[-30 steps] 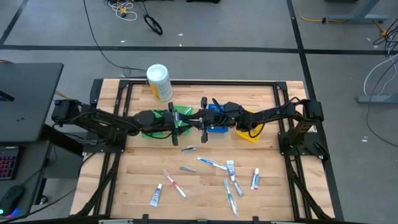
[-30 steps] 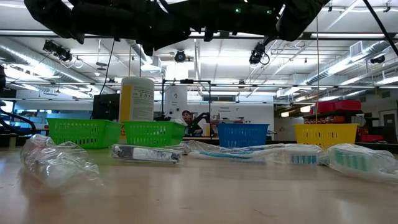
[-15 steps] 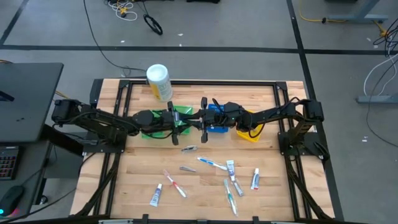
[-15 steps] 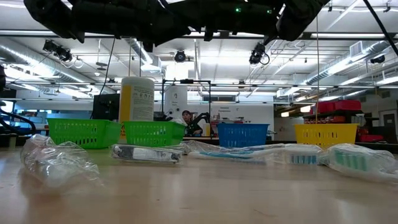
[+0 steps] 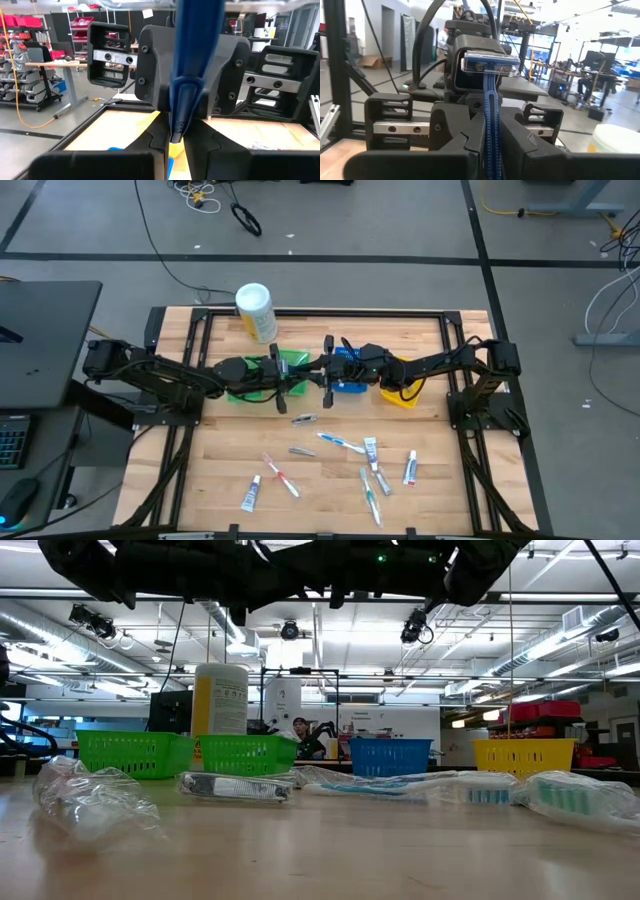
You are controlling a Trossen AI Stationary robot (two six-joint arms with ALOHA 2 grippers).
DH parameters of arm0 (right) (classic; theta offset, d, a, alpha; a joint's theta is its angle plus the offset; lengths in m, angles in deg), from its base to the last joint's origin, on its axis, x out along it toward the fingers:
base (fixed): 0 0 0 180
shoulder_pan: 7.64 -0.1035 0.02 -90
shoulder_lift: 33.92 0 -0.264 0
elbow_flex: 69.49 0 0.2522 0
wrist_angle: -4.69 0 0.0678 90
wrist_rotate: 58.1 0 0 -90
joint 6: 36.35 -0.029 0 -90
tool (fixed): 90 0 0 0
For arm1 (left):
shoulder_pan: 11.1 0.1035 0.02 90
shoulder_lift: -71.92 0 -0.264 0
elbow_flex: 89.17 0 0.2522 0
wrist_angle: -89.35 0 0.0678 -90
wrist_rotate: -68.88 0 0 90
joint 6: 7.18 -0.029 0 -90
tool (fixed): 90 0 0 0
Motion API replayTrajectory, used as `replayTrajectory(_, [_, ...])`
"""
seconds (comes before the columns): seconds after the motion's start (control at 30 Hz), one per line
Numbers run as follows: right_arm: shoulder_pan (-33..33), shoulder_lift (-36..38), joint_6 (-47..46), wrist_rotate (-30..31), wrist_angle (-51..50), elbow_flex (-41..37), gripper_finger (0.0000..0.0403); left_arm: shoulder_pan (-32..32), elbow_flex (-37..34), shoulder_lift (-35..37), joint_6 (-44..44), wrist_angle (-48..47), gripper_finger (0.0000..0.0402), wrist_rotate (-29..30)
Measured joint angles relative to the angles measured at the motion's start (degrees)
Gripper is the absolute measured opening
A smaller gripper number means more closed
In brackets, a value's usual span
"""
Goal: Pick & Place Travel size toiletries
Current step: Put the blue razor into the left green bin
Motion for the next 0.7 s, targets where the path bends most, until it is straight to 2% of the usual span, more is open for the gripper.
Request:
replayTrajectory(0.27, [0.0,0.0,2.1,1.9,-1.8,0.0,0.0053,0.0,0.0,0.0,1.6,-2.4,0.0039,1.6])
replayTrajectory(0.5, [1.6,0.6,1.6,1.2,-5.9,0.0,0.0089,0.0,0.0,0.0,1.6,-3.8,0.0039,5.1])
replayTrajectory(0.7, [3.5,1.3,-4.2,0.5,-7.7,0.0,0.0124,0.5,0.0,0.0,2.4,-6.3,0.0039,6.5])
